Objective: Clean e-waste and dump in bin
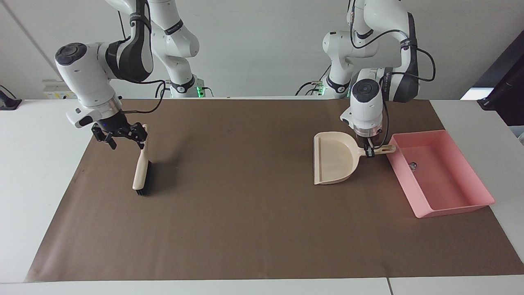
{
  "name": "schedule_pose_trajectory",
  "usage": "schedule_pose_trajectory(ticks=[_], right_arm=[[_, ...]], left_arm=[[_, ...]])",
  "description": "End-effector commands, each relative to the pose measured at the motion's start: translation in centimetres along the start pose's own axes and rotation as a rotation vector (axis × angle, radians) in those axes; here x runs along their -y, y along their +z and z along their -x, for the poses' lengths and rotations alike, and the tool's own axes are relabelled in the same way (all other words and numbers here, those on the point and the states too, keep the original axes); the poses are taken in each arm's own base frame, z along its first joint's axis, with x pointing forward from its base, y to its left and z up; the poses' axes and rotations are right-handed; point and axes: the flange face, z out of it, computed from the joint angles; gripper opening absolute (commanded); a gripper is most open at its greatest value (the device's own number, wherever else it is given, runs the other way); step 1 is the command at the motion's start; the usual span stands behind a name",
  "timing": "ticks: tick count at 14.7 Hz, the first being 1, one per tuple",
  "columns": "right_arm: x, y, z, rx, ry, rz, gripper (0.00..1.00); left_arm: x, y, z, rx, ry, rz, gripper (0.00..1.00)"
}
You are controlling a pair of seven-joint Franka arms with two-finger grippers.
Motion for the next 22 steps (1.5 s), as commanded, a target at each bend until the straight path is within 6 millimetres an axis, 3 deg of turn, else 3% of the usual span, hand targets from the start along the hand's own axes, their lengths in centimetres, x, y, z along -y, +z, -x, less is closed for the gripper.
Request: schedule_pose_trajectory(ticks=[1,4,6,7,8,10,12,13,15,17,18,20,22], right_arm=[[0.1,-6.3,-1.3,0.004,0.079,0.017,1.0],[0.2,-12.8,-1.0,0.035,0.103,0.016,1.0],[-0.1,-14.9,-0.7,0.047,0.121,0.02,1.0],[-0.2,-15.5,-0.6,0.05,0.125,0.021,1.0],[-0.2,-15.9,-0.5,0.05,0.124,0.023,1.0],[0.1,-15.1,-0.3,0.069,0.133,0.04,1.0],[0.4,-14.7,-0.3,0.081,0.135,0.036,1.0],[2.3,-14.8,-0.2,0.081,0.101,0.034,1.0],[1.8,-14.9,-0.1,0.085,0.115,0.03,1.0],[2.3,-14.9,0.0,0.09,0.101,0.029,1.0],[1.3,-14.8,-0.1,0.093,0.118,0.028,1.0],[1.2,-14.8,0.0,0.095,0.116,0.026,1.0],[0.8,-14.8,0.0,0.096,0.12,0.028,1.0]], left_arm=[[-1.5,0.7,-0.4,-0.035,-0.018,-0.032,0.0],[-1.9,1.6,-0.6,-0.046,-0.013,-0.042,0.0],[-2.3,2.5,-1.4,-0.045,-0.036,-0.022,0.01],[-2.2,2.5,-1.3,-0.045,-0.04,-0.021,0.08],[-2.2,2.4,-1.2,-0.045,-0.039,-0.023,0.27],[-2.0,1.4,-0.9,-0.043,-0.052,-0.035,0.53],[-2.6,-0.1,0.4,-0.037,-0.102,-0.044,0.61],[-3.1,-1.0,1.0,-0.03,-0.188,-0.039,0.76],[-3.7,-1.7,3.6,-0.022,-0.413,-0.024,0.94],[-4.0,-1.4,6.9,-0.022,-0.626,-0.008,0.97],[-4.2,-1.1,8.0,-0.031,-0.748,0.011,0.97],[-4.2,-0.8,8.8,-0.097,-0.989,0.065,0.98],[-3.4,-2.0,9.5,-0.158,-1.184,0.09,0.98]])
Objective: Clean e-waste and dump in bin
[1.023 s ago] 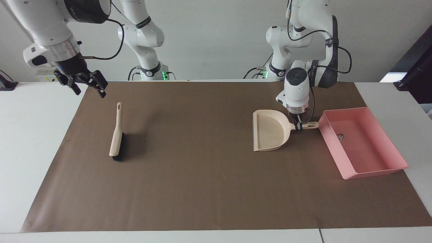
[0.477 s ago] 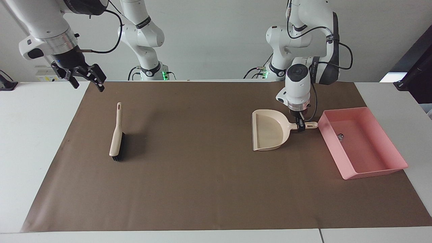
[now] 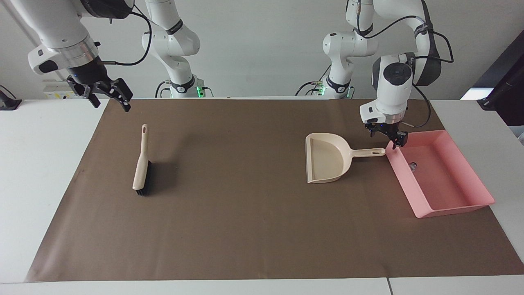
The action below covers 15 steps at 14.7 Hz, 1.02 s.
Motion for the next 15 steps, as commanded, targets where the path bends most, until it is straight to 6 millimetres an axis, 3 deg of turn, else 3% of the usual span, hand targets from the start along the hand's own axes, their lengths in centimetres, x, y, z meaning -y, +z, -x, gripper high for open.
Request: schedule_pose_trajectory(ticks=[1,4,9,12,15], right_arm=[[-0.7,-0.1,0.3,0.018,0.009,0.023,1.0],[-0.9,0.0,0.4,0.021,0.012,0.022,1.0],[-0.3,0.3,0.7,0.031,0.003,0.017,1.0],[-0.3,0.3,0.6,0.029,0.006,0.012,1.0],[-0.4,0.3,0.6,0.03,0.007,0.012,1.0]], left_arm=[[0.9,-2.3,-0.3,-0.066,-0.258,0.061,0.98],[4.0,-7.9,0.0,-0.114,-0.454,0.13,0.98],[8.4,-17.6,0.5,-0.134,-0.526,0.184,0.98],[9.1,-21.8,0.9,-0.143,-0.532,0.208,0.98],[9.9,-23.5,0.7,-0.13,-0.594,0.219,0.98]])
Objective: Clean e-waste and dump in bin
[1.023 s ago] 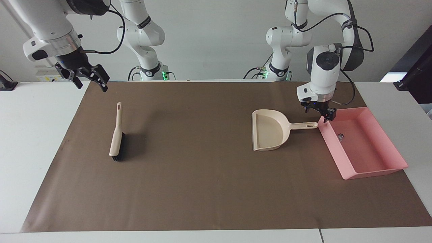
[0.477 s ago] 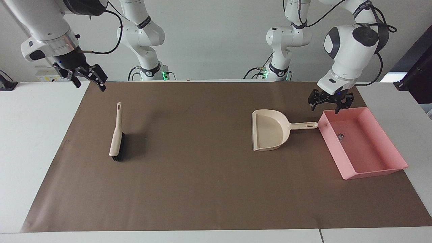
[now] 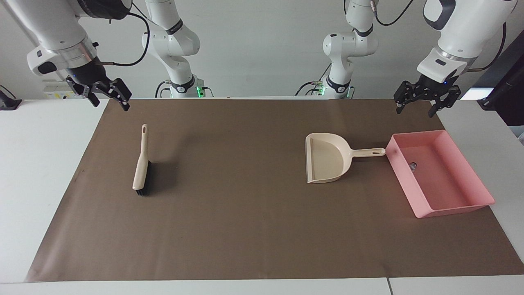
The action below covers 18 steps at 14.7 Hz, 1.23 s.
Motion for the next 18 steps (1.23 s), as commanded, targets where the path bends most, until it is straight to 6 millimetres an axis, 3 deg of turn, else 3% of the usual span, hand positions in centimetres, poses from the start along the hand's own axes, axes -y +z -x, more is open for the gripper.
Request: schedule_pose_trajectory(ticks=[1,6,18], right_arm=[[-0.3,0.0,0.4,0.005,0.005,0.009,1.0],[1.7,-0.6,0.4,-0.001,-0.075,0.056,1.0],[2.3,-0.5,0.4,0.009,-0.101,0.005,1.0]], left_arm=[[0.2,-0.8,-1.1,0.025,-0.07,0.022,0.98],[-0.4,0.5,0.7,0.08,-0.094,0.024,0.98],[-0.4,0.9,1.1,0.075,-0.097,0.028,0.98]])
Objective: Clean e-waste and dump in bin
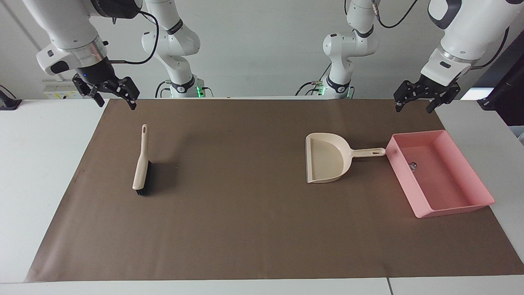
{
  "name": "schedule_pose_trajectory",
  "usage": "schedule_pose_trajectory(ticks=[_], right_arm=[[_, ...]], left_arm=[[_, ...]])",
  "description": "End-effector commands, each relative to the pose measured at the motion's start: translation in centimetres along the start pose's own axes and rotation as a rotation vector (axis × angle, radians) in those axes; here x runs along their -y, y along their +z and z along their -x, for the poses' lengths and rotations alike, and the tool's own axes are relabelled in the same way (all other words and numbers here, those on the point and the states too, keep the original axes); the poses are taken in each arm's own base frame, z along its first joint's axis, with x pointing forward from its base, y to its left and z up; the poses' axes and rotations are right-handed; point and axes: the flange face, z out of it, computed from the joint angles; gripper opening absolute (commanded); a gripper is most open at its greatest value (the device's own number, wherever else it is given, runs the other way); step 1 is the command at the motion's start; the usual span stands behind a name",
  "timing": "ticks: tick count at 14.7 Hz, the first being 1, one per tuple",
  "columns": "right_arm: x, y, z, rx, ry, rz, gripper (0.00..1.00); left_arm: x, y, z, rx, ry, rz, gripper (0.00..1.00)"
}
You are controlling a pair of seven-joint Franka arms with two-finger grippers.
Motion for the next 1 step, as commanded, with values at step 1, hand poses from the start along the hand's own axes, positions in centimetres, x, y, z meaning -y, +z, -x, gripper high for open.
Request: schedule_pose_trajectory(ticks=[1], right_arm=[[-0.11,-0.26,0.11,0.014,-0.014,-0.025,1.0]], left_arm=[[-0.08,0.16,1.11,0.0,-0.013,0.016,0.98]])
